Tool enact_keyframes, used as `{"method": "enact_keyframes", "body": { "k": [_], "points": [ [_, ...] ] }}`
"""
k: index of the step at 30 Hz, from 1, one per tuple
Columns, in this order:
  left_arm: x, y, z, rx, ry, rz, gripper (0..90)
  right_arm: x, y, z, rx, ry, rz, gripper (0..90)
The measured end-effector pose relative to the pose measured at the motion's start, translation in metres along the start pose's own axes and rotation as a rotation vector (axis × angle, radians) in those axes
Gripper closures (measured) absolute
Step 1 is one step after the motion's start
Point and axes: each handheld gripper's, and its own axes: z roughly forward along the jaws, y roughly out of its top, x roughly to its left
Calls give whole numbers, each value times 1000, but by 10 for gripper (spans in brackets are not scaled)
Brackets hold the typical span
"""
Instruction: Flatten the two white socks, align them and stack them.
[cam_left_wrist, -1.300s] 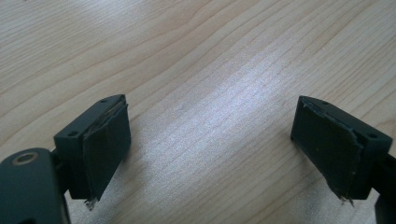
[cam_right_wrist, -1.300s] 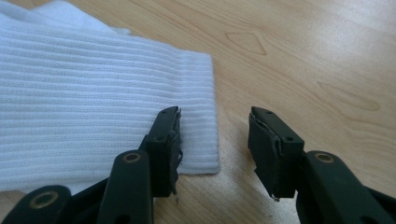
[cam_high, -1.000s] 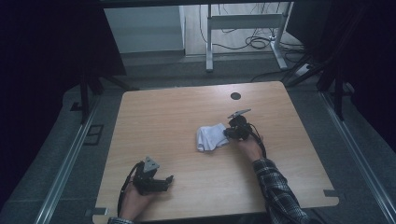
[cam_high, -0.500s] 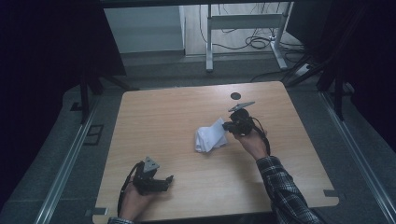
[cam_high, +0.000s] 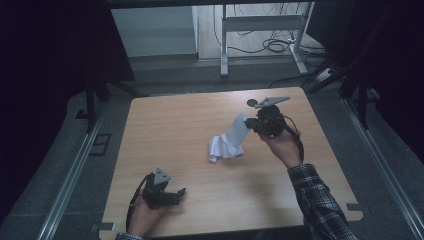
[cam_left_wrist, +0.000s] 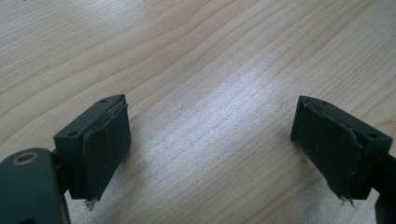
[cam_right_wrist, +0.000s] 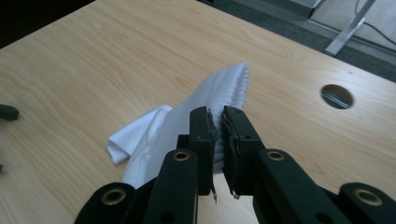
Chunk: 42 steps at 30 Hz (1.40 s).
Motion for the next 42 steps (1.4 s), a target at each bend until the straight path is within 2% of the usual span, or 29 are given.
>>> {"method": "enact_keyframes", "body": {
  "k": [1,5,9,17,19,22,23,24,28,29,30,31,33,35,37,38,41,42],
  "points": [
    [0,0,0,0,0,0,120,0,0,0,0,0,0,812],
    [0,0,0,0,0,0,120,-11,-1,-18,-8,-34,12,811],
    [0,0,0,0,0,0,119,-29,-9,-34,-1,-78,38,810],
    [0,0,0,0,0,0,120,-54,-29,-46,17,-123,86,810],
    [0,0,0,0,0,0,120,-62,-40,-44,43,-147,94,809],
    [0,0,0,0,0,-2,120,-67,-49,-41,63,-157,100,807],
    [0,0,0,0,0,-4,120,-72,-60,-36,86,-168,111,806],
    [0,0,0,0,0,-4,120,-72,-60,-36,86,-168,111,806],
    [0,0,0,0,0,-4,119,-86,-86,-23,129,-181,147,793],
    [0,0,0,-1,0,-4,120,-93,-100,-16,154,-199,162,720],
    [0,0,0,-1,0,-4,119,-96,-107,-12,166,-221,170,670],
    [0,0,0,-1,0,-5,119,-96,-107,-12,166,-221,170,670],
    [0,0,0,-1,0,-3,120,-101,-116,-10,184,-253,185,640],
    [0,0,0,0,0,-3,119,-101,-119,-10,177,-242,195,636],
    [0,0,0,-1,0,-4,120,-92,-116,-9,162,-205,175,643],
    [0,0,0,-1,0,-5,120,-92,-116,-9,162,-205,175,643],
    [0,0,0,0,0,-5,119,-77,-111,-3,149,-141,156,673],
    [0,0,0,0,0,-4,119,-67,-107,3,143,-95,146,701]
  ]
}}
